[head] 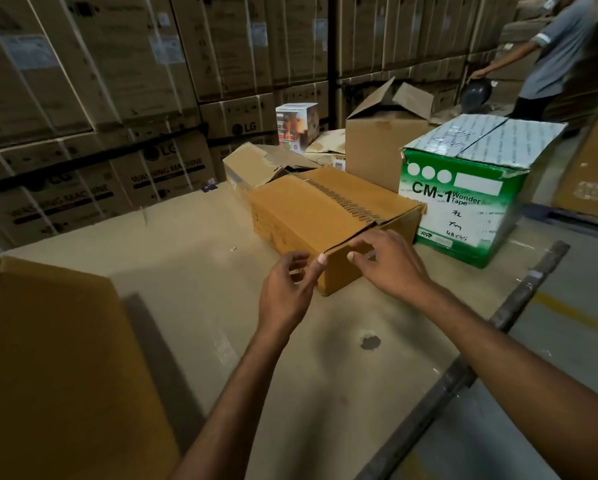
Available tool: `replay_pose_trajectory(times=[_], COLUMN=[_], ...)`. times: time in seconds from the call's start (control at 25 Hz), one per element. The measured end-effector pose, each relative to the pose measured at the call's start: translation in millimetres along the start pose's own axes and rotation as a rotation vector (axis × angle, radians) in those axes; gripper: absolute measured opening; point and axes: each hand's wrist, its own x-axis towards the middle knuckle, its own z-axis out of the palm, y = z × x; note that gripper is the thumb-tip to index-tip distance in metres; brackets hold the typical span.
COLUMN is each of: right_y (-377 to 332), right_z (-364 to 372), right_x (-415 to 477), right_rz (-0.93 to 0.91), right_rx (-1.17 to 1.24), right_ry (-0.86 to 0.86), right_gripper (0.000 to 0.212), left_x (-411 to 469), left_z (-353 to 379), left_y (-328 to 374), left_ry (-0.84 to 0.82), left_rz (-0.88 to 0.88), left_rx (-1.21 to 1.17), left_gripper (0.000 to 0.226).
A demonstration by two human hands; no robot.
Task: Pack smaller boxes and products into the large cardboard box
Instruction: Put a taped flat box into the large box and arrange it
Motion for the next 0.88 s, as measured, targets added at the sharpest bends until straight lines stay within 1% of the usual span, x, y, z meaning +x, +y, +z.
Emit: replay_pose_trajectory(times=[0.08,0.16,0.2,0.36,0.52,0.6,0.72,0.88], right_y=[29,62,77,144,183,195,209,214], right_z=[11,20,22,34,50,58,69,69], right_x=[37,80,98,168,221,236,248,264], right_rz=[0.025,0.040,0.047,0.078,0.046,0.075,0.131,0.214], right_rx=[-0.004,-0.031,-0.058,-0.180,-0.284,-0.323,-0.349,-0.356], right_ry=[-0.004,-0.016,-0.030,-0.109,-0.216,-0.247,-0.248,-0.289], right_gripper=[0.026,0.034,0.039,0.056,0.066,0.071,0.086,0.105], left_x=[29,61,76,133,171,178,177,178], left_z=[25,52,64,109,138,143,140,138], left_y=[-6,-13,-16,-28,-43,-53,-68,-71], left_ry=[-0.027,-0.005,0.013,0.076,0.117,0.131,0.147,0.171], left_rz=[-0.040,-0.097,-0.129,-0.220,-0.286,-0.316,-0.376,-0.395], left_rx=[0.034,0.063,0.074,0.087,0.149,0.180,0.089,0.069], left_gripper=[0.057,0.046,0.044,0.052,0.062,0.065,0.065,0.061])
